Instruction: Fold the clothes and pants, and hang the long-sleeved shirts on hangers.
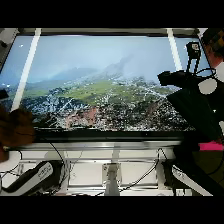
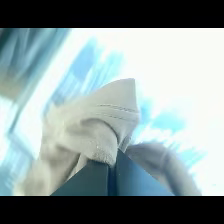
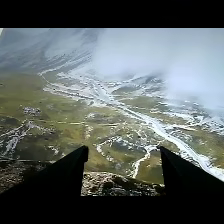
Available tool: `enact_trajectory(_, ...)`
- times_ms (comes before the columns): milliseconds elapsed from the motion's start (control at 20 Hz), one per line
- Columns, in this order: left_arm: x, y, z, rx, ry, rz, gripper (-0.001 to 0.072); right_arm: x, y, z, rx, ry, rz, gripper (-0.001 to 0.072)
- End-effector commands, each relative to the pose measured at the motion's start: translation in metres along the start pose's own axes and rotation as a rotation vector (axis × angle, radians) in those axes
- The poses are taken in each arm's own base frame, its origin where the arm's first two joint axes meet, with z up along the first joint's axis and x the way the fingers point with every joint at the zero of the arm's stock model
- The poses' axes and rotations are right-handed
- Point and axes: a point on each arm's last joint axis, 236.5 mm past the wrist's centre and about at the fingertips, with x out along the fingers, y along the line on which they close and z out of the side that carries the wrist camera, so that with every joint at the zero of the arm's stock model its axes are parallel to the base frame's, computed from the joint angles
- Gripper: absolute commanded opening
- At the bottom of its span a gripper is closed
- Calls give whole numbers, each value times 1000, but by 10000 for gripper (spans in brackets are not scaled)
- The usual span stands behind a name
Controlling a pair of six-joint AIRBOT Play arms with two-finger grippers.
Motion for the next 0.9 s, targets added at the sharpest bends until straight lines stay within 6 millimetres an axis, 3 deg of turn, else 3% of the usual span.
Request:
enact_trajectory(0,-97,-70,88,-4,-384,-238,18,0,0,0,0,0,0,528)
enact_trajectory(150,-190,-145,117,68,-616,-470,18,0,0,0,0,0,0,528)
enact_trajectory(250,-263,-195,119,123,-753,-653,17,0,0,0,0,0,0,529)
enact_trajectory(400,-372,-261,89,216,-895,-946,16,0,0,0,0,0,0,529)
enact_trajectory(550,-451,-304,33,331,-927,-1178,17,0,0,0,0,0,0,529)
enact_trajectory(650,-474,-319,-3,416,-889,-1249,16,0,0,0,0,0,0,528)
enact_trajectory(700,-471,-323,-20,466,-837,-1243,16,0,0,0,0,0,0,528)
enact_trajectory(750,-456,-327,-39,530,-759,-1205,17,0,0,0,0,0,0,528)
enact_trajectory(850,-408,-326,-72,650,-571,-1063,17,0,0,0,0,0,0,528)
